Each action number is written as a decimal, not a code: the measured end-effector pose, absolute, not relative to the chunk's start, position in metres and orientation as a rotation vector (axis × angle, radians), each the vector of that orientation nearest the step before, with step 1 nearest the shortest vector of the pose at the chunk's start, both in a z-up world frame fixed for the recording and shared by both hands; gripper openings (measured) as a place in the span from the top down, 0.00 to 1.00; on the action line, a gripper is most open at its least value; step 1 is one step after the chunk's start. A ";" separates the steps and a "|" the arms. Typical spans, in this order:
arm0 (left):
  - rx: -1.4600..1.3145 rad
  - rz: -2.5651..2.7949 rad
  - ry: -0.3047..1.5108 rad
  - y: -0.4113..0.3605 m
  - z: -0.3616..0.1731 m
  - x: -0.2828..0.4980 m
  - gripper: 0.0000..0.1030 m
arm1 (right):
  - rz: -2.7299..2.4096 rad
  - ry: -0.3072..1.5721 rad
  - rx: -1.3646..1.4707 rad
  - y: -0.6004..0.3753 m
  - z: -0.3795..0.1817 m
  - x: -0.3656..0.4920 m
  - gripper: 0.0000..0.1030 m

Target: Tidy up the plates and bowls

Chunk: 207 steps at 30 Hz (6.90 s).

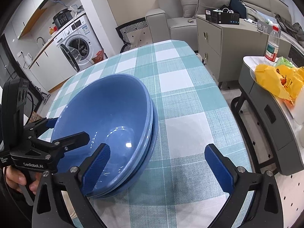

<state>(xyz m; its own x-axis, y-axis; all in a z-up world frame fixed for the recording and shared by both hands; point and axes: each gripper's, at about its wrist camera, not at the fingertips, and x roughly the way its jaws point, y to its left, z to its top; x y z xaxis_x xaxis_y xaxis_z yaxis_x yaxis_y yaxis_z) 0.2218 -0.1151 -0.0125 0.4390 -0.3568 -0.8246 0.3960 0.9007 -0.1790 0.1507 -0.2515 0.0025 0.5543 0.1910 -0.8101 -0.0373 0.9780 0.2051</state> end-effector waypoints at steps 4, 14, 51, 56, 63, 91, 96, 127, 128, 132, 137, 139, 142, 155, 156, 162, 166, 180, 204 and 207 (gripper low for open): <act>0.042 -0.478 1.019 -0.117 -0.013 0.222 0.00 | 0.135 0.980 0.173 -0.252 0.001 0.151 0.02; 0.050 -0.541 1.020 -0.124 -0.012 0.218 0.14 | 0.160 0.988 0.199 -0.252 0.000 0.148 0.02; 0.048 -0.521 1.014 -0.117 -0.014 0.217 0.64 | 0.211 0.959 0.177 -0.232 0.010 0.140 0.57; 0.048 -0.519 1.012 -0.117 -0.014 0.216 0.65 | 0.211 0.955 0.181 -0.232 0.010 0.140 0.57; 0.049 -0.512 1.012 -0.118 -0.014 0.216 0.65 | 0.211 0.948 0.178 -0.232 0.012 0.141 0.57; 0.063 -0.502 0.995 -0.120 -0.011 0.212 0.65 | 0.205 0.923 0.156 -0.234 0.018 0.141 0.58; 0.064 -0.502 0.996 -0.120 -0.010 0.211 0.65 | 0.202 0.924 0.156 -0.234 0.017 0.139 0.58; 0.088 -0.459 0.934 -0.123 0.014 0.194 0.65 | 0.218 0.866 0.159 -0.233 0.031 0.126 0.58; 0.089 -0.455 0.929 -0.123 0.016 0.193 0.65 | 0.220 0.863 0.156 -0.233 0.032 0.125 0.58; 0.083 -0.440 0.914 -0.119 0.023 0.186 0.65 | 0.229 0.848 0.152 -0.230 0.037 0.120 0.58; 0.086 -0.409 0.880 -0.113 0.036 0.174 0.65 | 0.256 0.822 0.144 -0.222 0.048 0.109 0.58; 0.087 -0.397 0.873 -0.110 0.039 0.170 0.65 | 0.260 0.818 0.143 -0.221 0.050 0.108 0.58; 0.086 -0.378 0.861 -0.105 0.045 0.164 0.65 | 0.278 0.805 0.139 -0.215 0.056 0.103 0.58; 0.064 -0.284 0.829 -0.072 0.059 0.133 0.65 | 0.372 0.777 0.105 -0.181 0.075 0.086 0.58; 0.061 -0.274 0.827 -0.068 0.060 0.130 0.65 | 0.379 0.777 0.102 -0.178 0.076 0.085 0.58; 0.045 -0.219 0.822 -0.048 0.060 0.116 0.65 | 0.431 0.784 0.073 -0.153 0.076 0.080 0.58; 0.031 -0.190 0.828 -0.034 0.056 0.109 0.65 | 0.462 0.795 0.060 -0.137 0.072 0.078 0.58; -0.005 -0.125 0.865 -0.003 0.033 0.095 0.65 | 0.534 0.852 0.036 -0.098 0.049 0.078 0.58; -0.059 -0.131 0.929 0.004 0.000 0.108 0.65 | 0.495 0.896 -0.021 -0.087 0.025 0.092 0.58; -0.067 -0.138 0.919 0.006 -0.001 0.110 0.65 | 0.491 0.893 -0.019 -0.087 0.025 0.093 0.58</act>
